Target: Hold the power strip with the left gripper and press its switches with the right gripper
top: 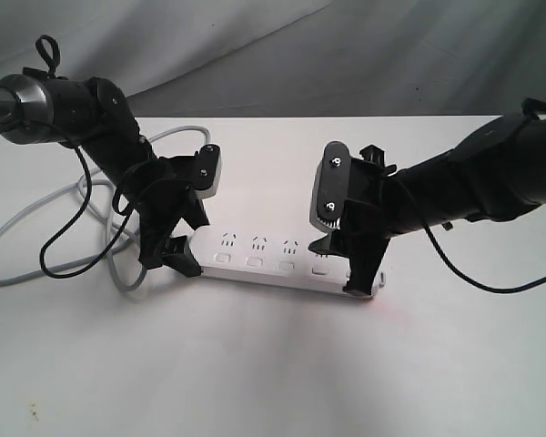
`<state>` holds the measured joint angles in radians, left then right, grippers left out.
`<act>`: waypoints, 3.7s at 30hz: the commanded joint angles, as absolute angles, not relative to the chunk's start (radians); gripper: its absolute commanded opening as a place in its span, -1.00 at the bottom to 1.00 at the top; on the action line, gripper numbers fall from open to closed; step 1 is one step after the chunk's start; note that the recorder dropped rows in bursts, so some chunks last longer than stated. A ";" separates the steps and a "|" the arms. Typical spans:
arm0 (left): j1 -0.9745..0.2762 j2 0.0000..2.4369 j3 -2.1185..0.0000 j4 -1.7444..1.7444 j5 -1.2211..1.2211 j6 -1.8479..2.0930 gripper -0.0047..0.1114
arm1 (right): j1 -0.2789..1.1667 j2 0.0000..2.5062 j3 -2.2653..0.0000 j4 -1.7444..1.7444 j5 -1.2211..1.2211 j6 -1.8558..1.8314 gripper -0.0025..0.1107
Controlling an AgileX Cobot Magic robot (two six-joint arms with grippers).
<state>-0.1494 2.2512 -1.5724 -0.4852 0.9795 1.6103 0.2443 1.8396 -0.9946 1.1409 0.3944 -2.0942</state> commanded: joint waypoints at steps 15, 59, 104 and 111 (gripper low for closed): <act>-0.150 2.250 -1.576 -0.492 0.990 1.605 -0.03 | 0.240 1.892 -0.991 1.151 0.371 -2.142 -0.20; -0.150 2.250 -1.576 -0.492 0.990 1.607 -0.03 | 0.240 1.988 -0.991 1.162 0.364 -2.143 -0.20; -0.150 2.250 -1.576 -0.492 0.990 1.607 -0.03 | 0.184 1.858 -0.904 1.180 0.329 -2.117 -0.20; -0.150 2.250 -1.576 -0.492 0.990 1.607 -0.03 | 0.184 1.865 -0.904 1.180 0.323 -2.119 -0.20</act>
<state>-0.1494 2.2512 -1.5724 -0.4852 0.9795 1.6103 0.1888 1.8634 -0.9093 1.1742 0.3294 -2.1092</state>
